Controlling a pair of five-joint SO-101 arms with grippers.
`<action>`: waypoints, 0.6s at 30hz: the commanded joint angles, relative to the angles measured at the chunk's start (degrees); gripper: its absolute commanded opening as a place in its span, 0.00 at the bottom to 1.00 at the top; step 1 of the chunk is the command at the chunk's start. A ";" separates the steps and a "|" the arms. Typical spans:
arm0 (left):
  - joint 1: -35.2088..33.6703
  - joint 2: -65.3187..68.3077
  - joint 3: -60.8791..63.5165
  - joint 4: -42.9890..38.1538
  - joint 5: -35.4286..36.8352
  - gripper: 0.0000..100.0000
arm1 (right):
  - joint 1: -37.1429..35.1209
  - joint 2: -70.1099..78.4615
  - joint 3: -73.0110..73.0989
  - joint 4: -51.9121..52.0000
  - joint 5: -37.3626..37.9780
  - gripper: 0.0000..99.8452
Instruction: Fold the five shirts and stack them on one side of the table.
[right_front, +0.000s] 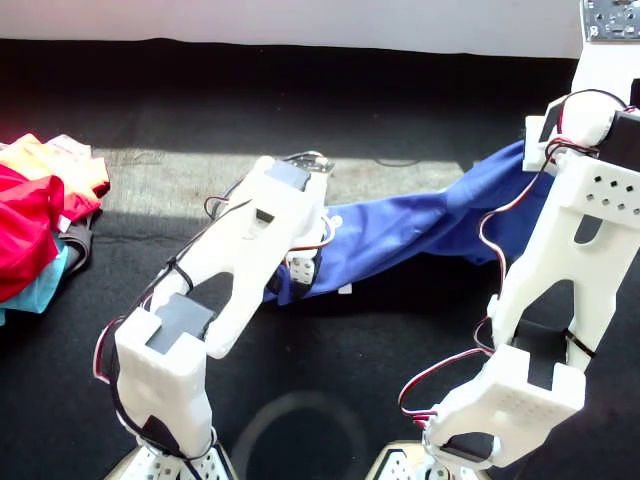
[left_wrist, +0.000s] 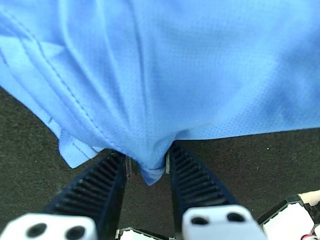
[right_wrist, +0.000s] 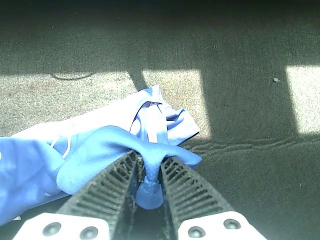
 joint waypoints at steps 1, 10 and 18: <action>0.48 -0.31 -1.89 0.44 -0.18 0.11 | -0.40 -0.40 -2.51 0.75 0.44 0.01; -2.07 -1.80 -5.05 1.41 -0.35 0.01 | -0.22 -0.48 -3.03 0.75 0.35 0.01; -13.05 -10.07 -16.57 9.23 -8.53 0.01 | -3.12 -10.95 -2.59 0.75 0.26 0.01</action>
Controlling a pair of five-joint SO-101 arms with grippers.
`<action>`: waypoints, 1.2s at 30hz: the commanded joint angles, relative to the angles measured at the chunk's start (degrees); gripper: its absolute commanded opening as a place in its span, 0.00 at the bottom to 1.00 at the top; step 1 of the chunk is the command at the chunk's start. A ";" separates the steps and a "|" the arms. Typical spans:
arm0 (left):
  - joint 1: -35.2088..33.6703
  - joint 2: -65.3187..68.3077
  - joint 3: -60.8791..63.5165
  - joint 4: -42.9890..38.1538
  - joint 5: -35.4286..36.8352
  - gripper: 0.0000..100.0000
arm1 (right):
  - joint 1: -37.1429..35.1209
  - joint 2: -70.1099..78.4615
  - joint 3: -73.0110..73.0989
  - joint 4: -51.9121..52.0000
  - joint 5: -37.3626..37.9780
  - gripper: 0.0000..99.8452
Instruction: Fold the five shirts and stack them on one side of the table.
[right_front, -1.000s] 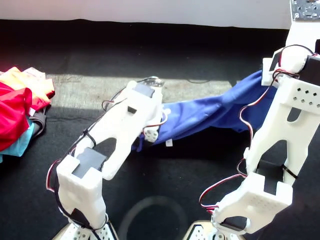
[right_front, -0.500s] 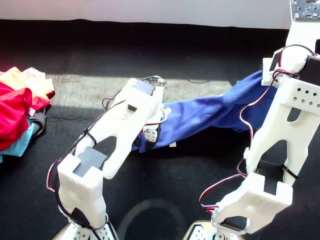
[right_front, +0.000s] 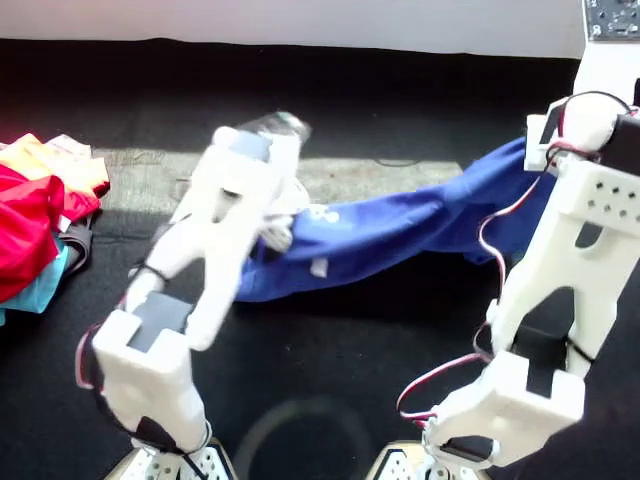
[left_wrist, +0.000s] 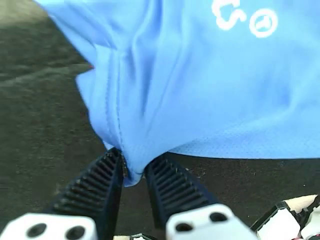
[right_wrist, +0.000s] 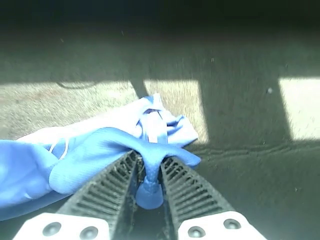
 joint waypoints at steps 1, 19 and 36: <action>-3.56 -6.99 -6.90 4.48 -3.96 0.01 | -1.71 -6.46 -2.07 0.75 0.26 0.01; -18.15 -32.66 -18.59 8.26 -7.65 0.01 | -0.04 -21.32 -2.15 -5.76 -4.57 0.01; -18.42 -57.10 -18.68 5.45 -7.74 0.01 | 0.13 -40.57 -2.07 -18.68 -4.48 0.01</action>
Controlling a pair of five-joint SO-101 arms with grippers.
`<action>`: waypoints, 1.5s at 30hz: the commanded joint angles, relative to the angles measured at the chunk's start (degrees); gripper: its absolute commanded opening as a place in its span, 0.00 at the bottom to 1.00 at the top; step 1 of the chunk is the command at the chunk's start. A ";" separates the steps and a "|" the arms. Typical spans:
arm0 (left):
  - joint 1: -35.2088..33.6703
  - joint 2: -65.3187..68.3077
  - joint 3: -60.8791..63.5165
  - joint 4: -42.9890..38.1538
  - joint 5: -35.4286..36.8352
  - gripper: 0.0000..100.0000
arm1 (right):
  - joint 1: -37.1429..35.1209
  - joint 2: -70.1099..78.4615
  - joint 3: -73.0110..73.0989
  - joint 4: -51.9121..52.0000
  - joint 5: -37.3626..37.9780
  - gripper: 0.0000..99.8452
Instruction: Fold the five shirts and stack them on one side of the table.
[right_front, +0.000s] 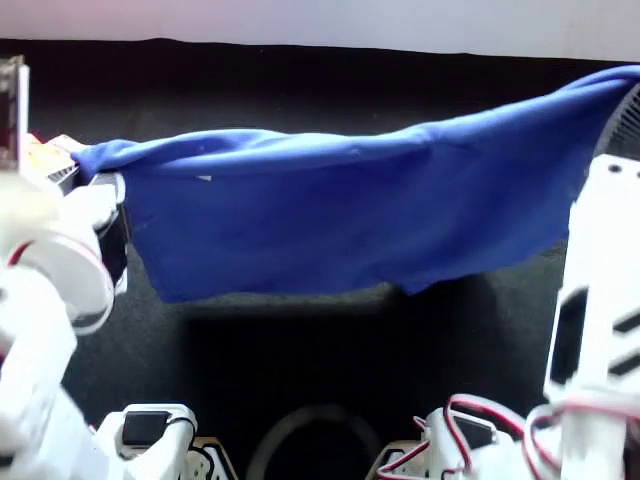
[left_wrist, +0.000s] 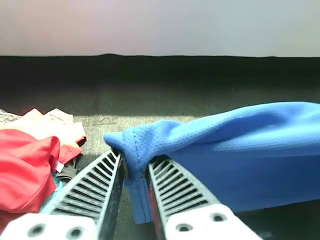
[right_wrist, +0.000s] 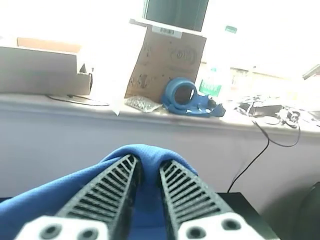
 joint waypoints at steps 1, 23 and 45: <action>-1.10 -3.03 -1.54 -3.25 -0.18 0.01 | 0.84 -3.47 -1.98 -2.07 -0.18 0.01; -3.21 -8.22 9.36 2.29 -0.18 0.01 | 3.12 -10.95 -1.45 -5.85 4.22 0.01; -3.82 -22.46 12.26 -1.32 -0.26 0.01 | 3.12 -10.24 0.48 -5.41 4.22 0.01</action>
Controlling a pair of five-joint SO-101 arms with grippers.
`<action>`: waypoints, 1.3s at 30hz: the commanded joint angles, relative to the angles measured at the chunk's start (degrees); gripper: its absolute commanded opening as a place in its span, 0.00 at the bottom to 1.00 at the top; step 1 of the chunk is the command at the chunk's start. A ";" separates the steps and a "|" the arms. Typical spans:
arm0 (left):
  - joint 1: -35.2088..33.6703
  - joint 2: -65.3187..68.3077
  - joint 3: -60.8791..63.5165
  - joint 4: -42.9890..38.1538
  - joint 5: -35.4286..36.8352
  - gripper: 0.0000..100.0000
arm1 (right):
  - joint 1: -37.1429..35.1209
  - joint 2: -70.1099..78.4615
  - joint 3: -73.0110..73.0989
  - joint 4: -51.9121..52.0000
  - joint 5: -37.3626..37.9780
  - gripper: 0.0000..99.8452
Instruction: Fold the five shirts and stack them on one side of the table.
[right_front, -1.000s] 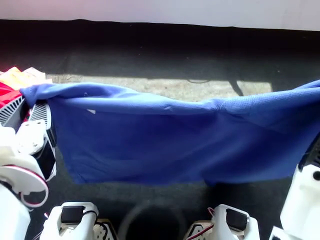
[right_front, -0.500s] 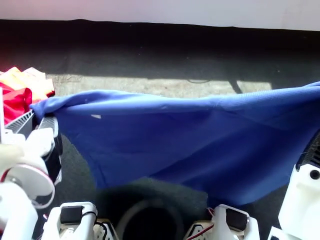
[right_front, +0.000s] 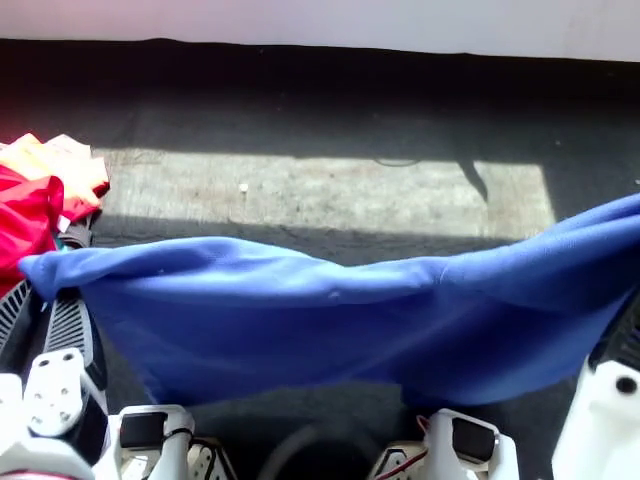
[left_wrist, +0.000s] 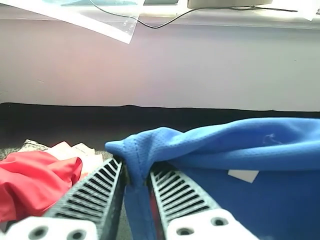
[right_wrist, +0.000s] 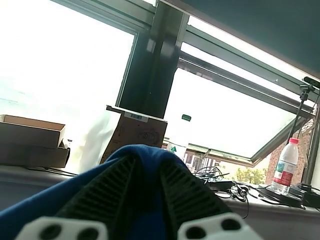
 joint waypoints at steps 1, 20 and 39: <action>-0.66 2.86 1.45 -2.64 -0.26 0.01 | 0.40 4.26 2.59 -0.75 0.62 0.01; -0.57 42.07 17.80 -28.31 -0.26 0.01 | -3.03 30.29 42.68 -35.56 0.97 0.01; -2.42 83.65 -37.76 -13.63 -7.12 0.01 | -7.78 57.89 13.67 -39.52 0.97 0.01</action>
